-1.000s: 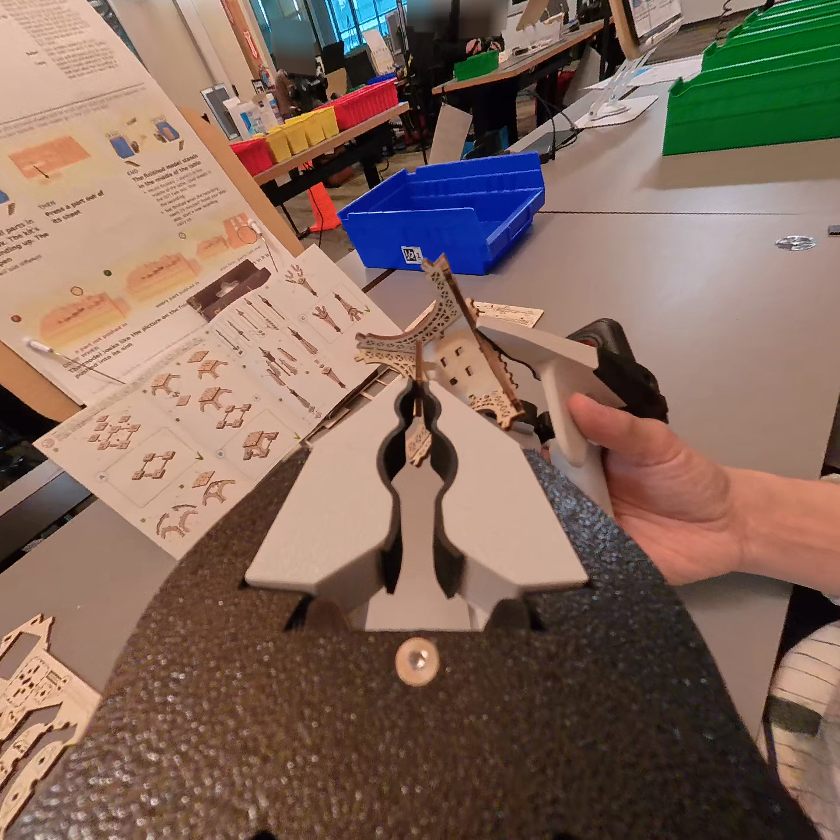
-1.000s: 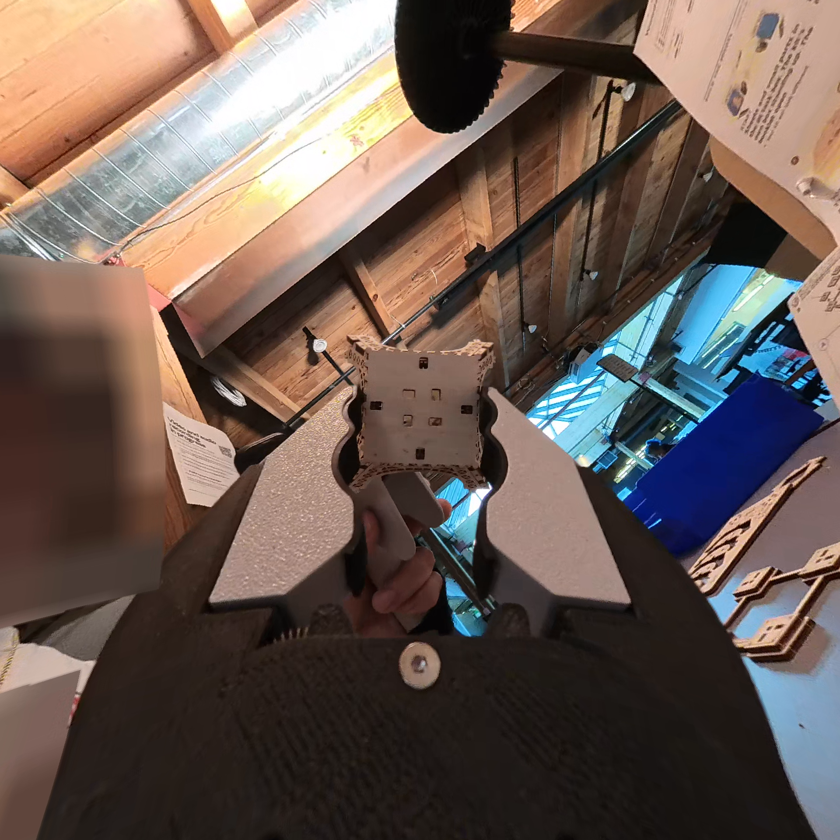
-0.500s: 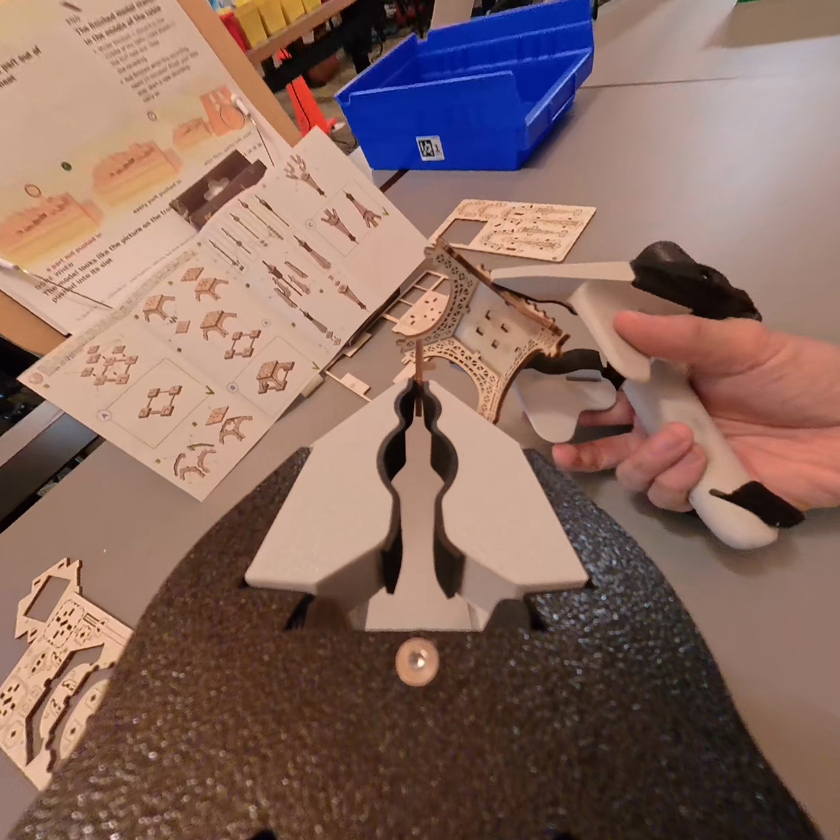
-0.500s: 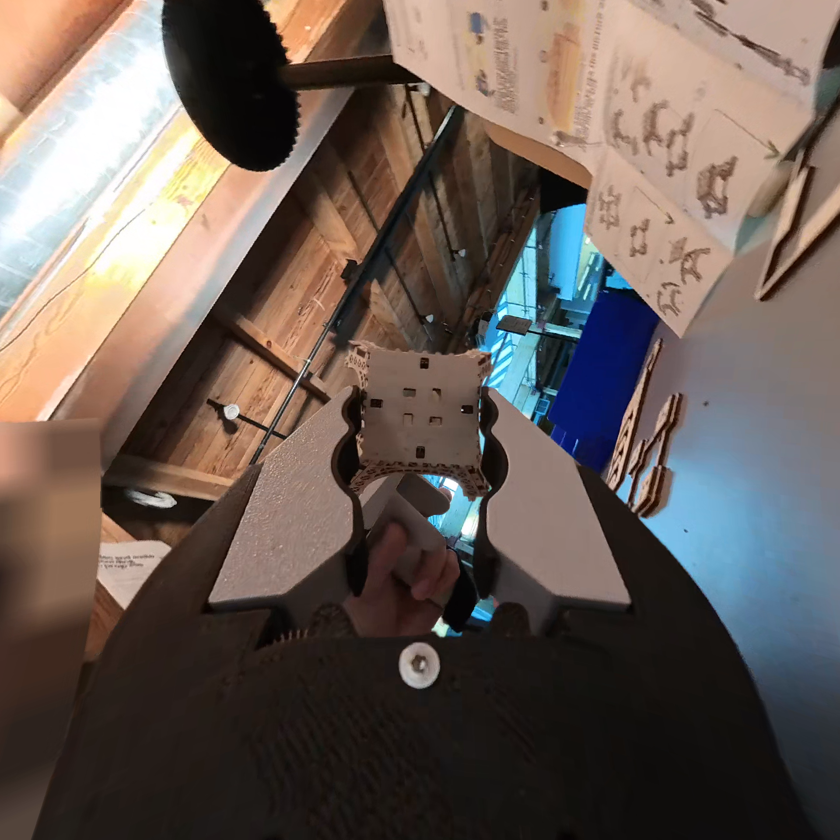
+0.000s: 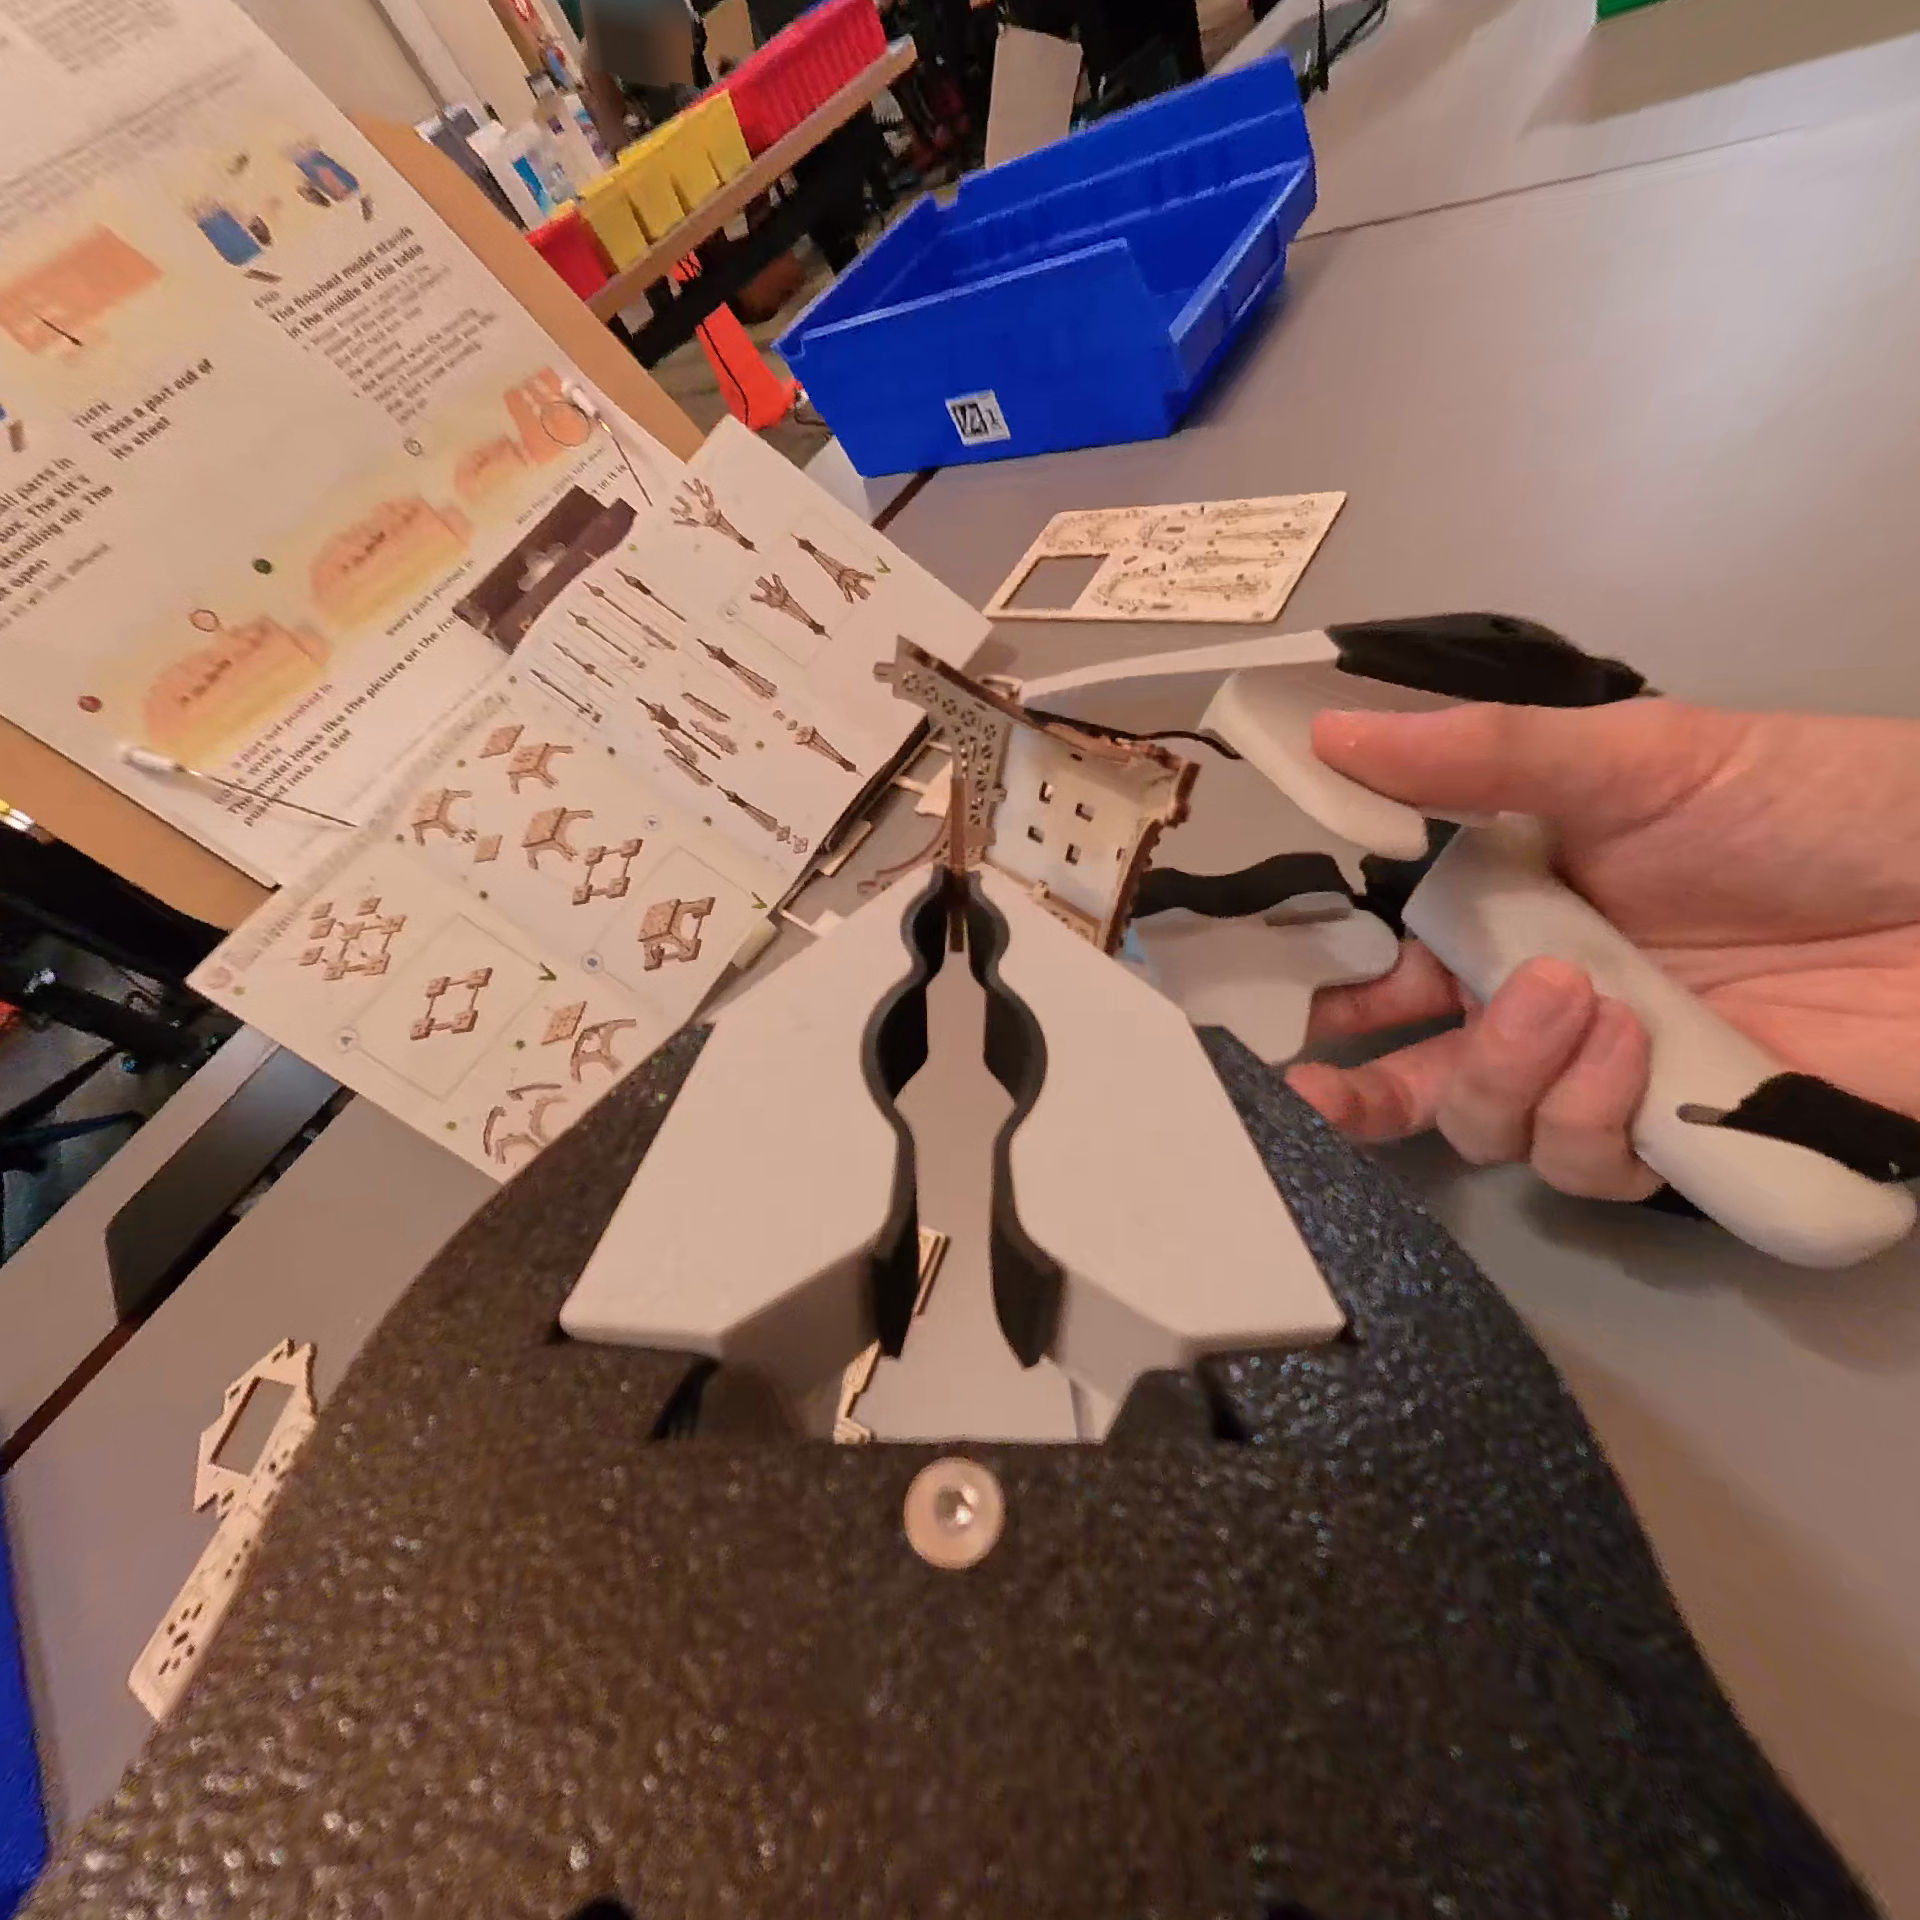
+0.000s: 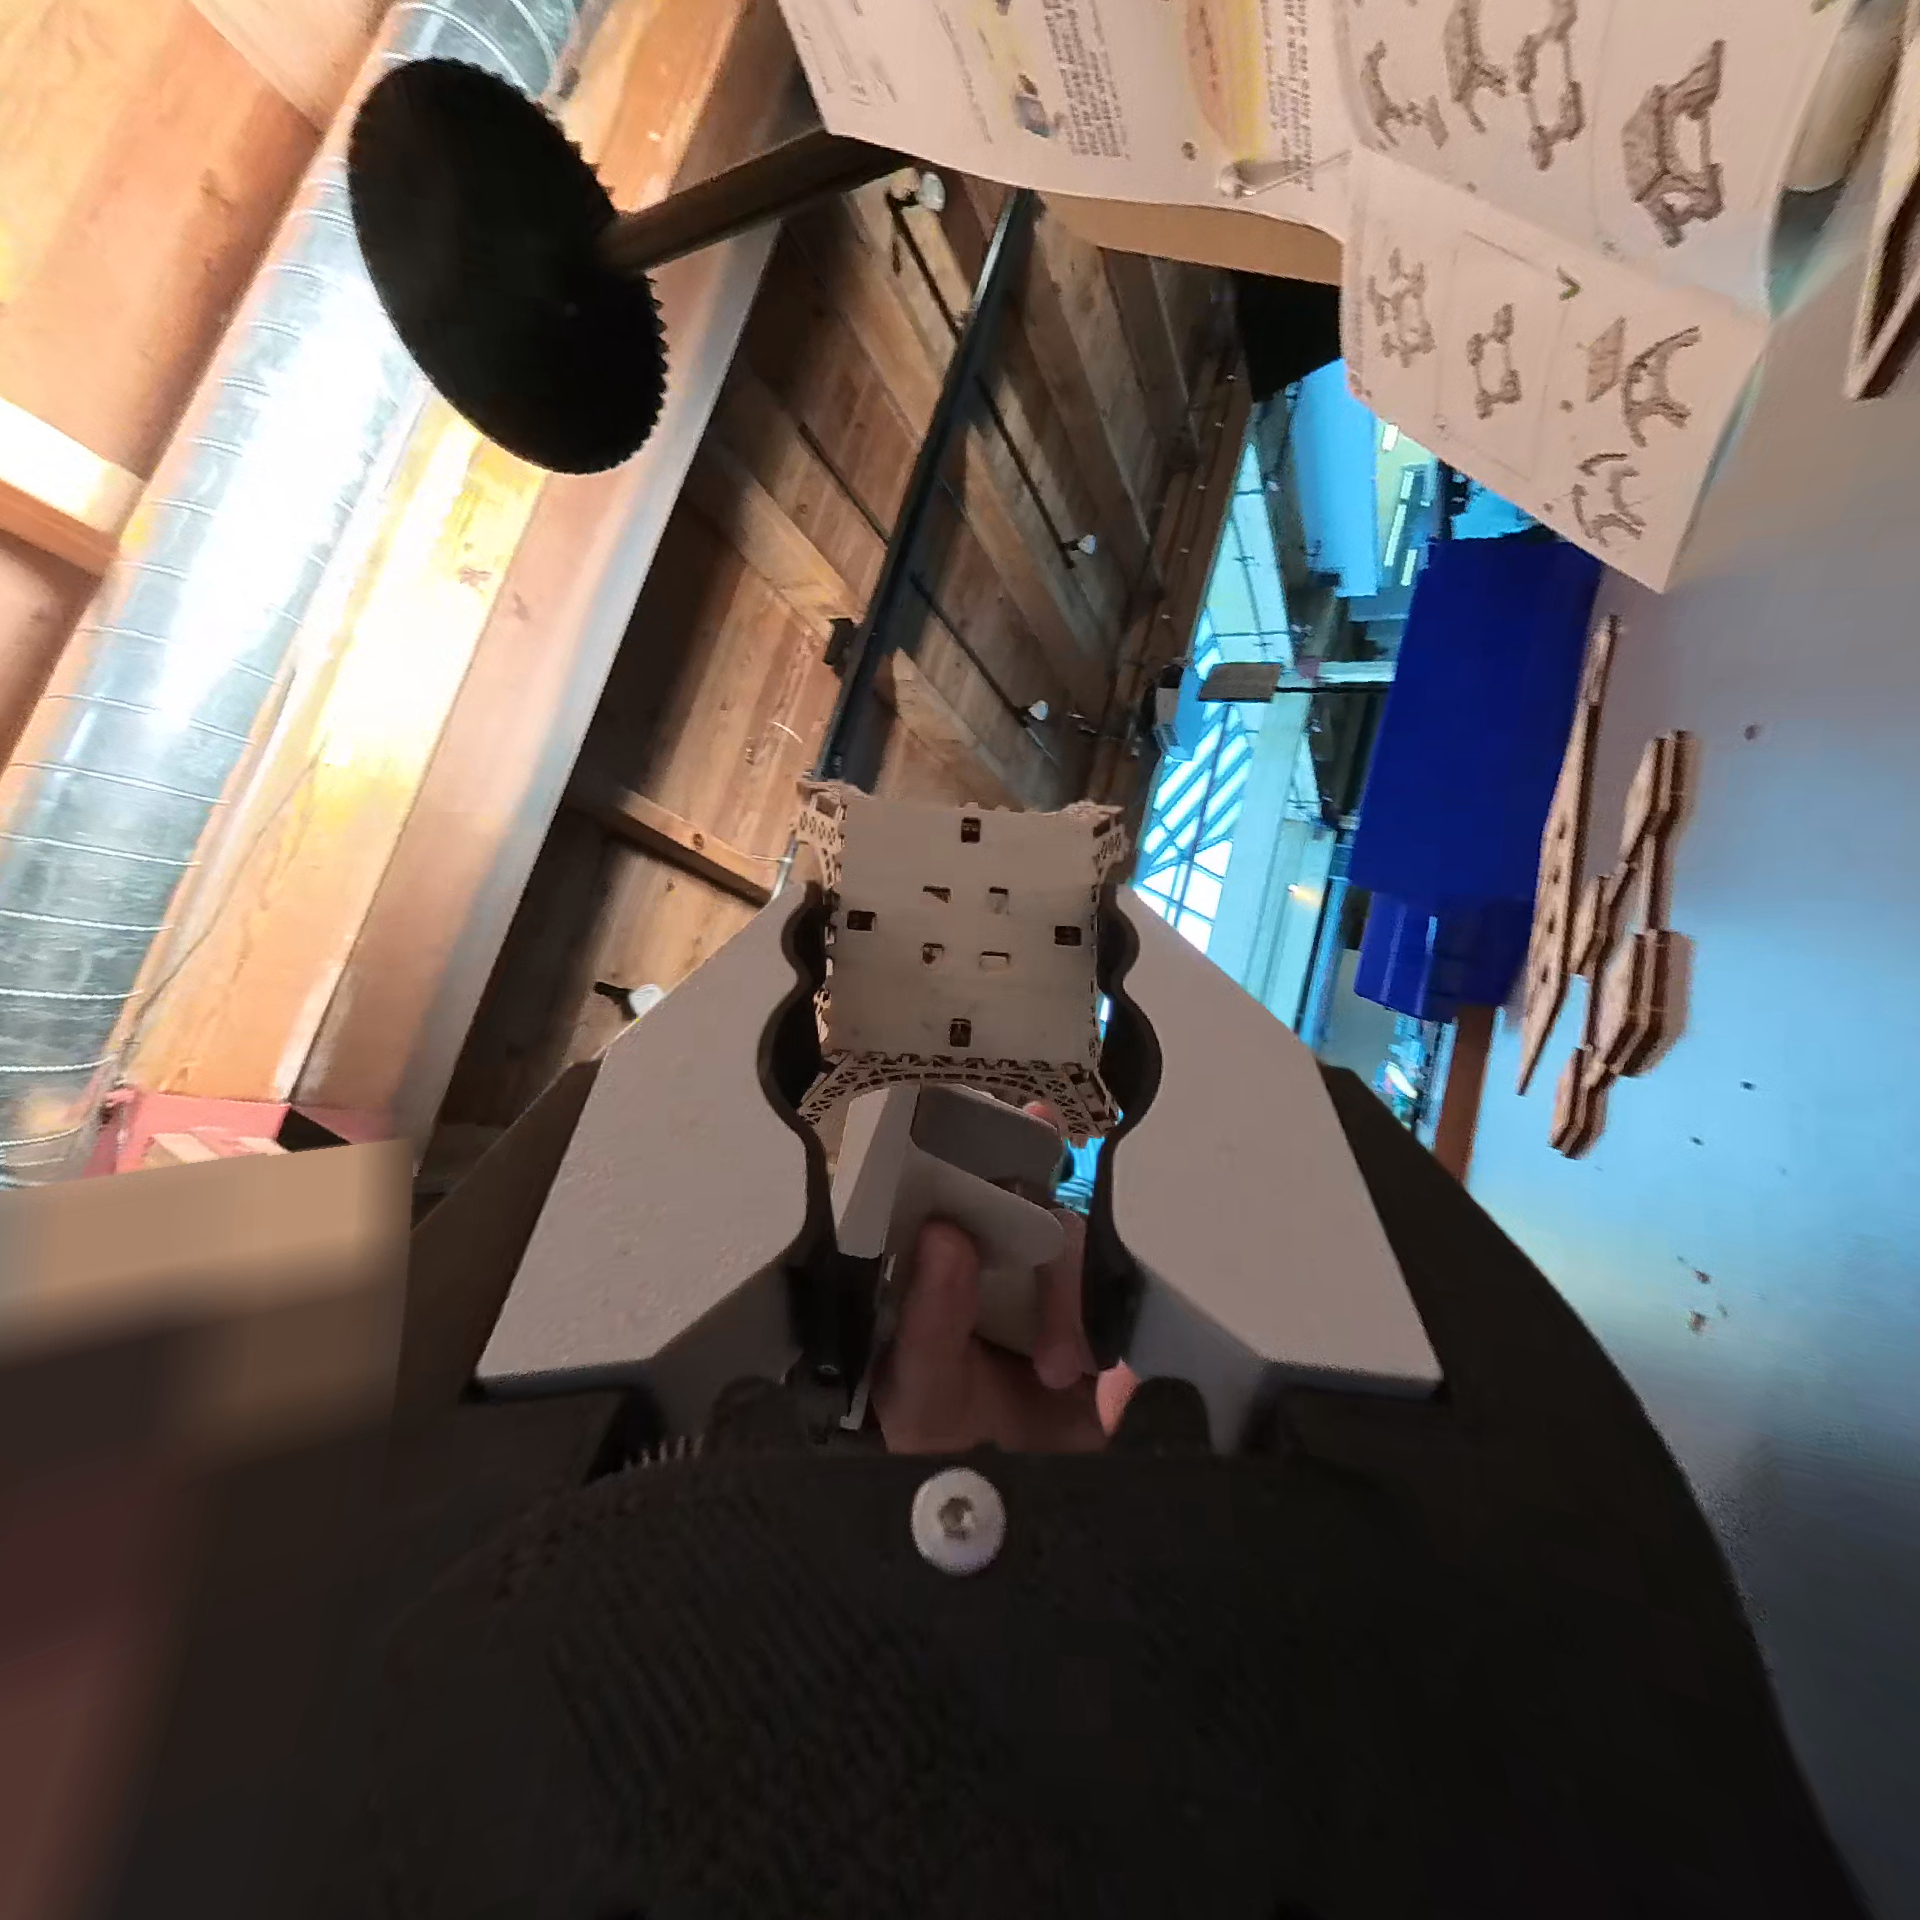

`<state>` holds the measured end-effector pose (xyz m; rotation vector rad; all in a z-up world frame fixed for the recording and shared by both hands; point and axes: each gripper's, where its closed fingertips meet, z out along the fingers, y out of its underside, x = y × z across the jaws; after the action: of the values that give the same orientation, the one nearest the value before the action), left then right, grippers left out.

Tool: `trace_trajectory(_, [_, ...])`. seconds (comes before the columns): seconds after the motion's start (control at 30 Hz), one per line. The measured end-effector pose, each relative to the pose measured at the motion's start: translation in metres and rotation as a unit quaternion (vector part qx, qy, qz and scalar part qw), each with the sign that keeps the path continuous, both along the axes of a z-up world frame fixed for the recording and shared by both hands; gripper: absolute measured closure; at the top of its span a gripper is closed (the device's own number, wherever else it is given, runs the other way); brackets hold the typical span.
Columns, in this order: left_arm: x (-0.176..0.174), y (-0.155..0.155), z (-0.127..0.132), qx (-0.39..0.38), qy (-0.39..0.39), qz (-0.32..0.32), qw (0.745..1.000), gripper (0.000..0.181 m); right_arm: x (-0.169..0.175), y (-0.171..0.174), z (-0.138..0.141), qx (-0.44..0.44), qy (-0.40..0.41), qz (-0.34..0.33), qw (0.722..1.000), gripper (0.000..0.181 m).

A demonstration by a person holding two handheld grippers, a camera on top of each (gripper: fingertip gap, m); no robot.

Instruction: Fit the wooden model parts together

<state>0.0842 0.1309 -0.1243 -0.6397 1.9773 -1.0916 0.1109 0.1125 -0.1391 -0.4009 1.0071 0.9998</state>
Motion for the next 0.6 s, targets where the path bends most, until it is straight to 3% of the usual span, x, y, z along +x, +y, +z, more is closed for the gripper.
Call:
trace_trajectory(0.23, [0.005, 0.007, -0.033, -0.001, 0.072, 0.000, 0.997, 0.181, -0.001, 0.001, -0.029, -0.136, 0.004, 0.002, 0.991, 0.131])
trace_trajectory(0.33, [0.006, 0.006, -0.045, -0.011, 0.101, -0.009, 0.995, 0.181, -0.003, -0.003, -0.032, -0.192, -0.017, 0.001, 0.981, 0.110])
trace_trajectory(0.6, [0.009, 0.002, -0.073, -0.025, 0.155, -0.027, 0.987, 0.181, 0.000, -0.025, -0.057, -0.371, -0.074, -0.007, 0.926, 0.104])
